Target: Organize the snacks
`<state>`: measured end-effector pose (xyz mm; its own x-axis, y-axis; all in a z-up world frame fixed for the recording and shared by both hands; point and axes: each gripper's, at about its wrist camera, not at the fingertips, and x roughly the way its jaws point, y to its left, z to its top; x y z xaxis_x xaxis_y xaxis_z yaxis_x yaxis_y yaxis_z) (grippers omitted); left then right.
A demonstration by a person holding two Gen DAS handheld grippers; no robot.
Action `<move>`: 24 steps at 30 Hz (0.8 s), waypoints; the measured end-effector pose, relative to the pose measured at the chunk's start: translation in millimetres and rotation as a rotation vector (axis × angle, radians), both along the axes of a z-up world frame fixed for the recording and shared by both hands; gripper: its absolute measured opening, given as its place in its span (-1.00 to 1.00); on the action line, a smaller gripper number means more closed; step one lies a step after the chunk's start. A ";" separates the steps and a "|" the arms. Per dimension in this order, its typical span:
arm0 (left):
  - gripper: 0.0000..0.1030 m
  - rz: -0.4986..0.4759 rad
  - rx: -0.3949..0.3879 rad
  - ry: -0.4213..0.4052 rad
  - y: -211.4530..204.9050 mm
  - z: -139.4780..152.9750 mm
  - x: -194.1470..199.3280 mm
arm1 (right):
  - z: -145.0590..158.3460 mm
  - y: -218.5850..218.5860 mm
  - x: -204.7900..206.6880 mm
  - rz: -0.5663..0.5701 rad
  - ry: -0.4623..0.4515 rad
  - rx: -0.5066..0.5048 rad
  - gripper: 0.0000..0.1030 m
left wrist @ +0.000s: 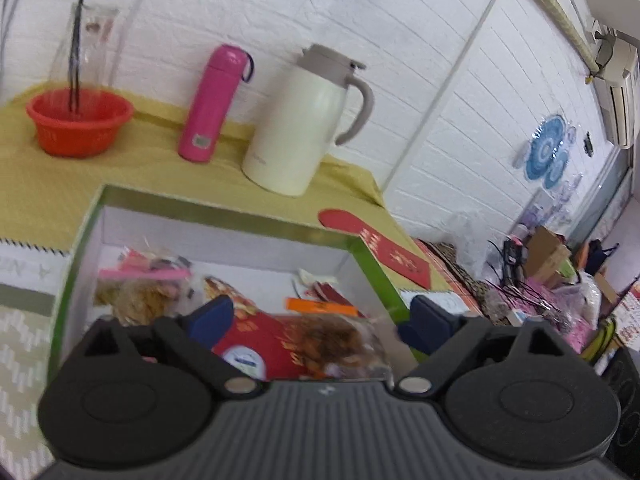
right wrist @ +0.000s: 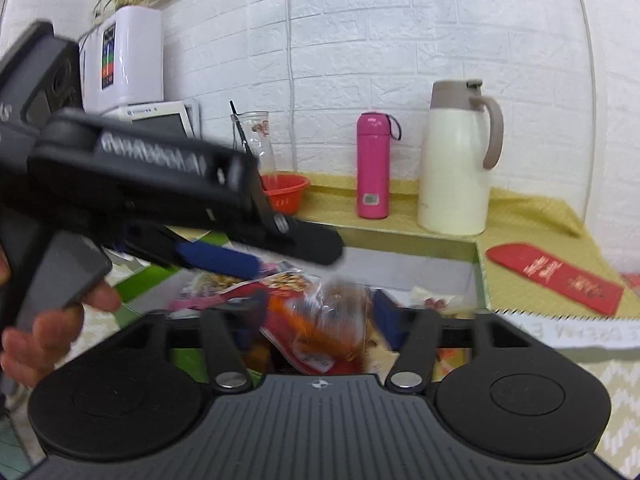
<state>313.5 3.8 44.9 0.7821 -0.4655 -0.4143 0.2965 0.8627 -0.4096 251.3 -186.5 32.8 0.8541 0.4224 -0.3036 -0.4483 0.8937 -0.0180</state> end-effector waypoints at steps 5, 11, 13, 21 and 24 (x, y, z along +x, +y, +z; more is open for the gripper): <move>0.78 0.070 0.048 0.024 10.2 2.7 1.6 | -2.4 -1.2 -0.4 -0.017 0.019 0.005 1.00; 0.78 0.083 0.073 0.009 15.9 8.3 -15.1 | 5.2 -0.5 -10.1 -0.039 0.028 0.010 1.00; 0.79 0.084 0.077 -0.003 16.8 14.5 -25.5 | 12.4 -1.1 -13.9 -0.049 0.026 0.014 1.00; 0.79 0.128 0.160 -0.103 14.1 43.3 -94.2 | 38.9 -8.5 -60.0 -0.138 0.033 -0.020 1.00; 0.78 0.159 0.228 -0.118 11.1 44.1 -126.2 | 41.2 -13.4 -80.8 -0.179 0.049 -0.044 1.00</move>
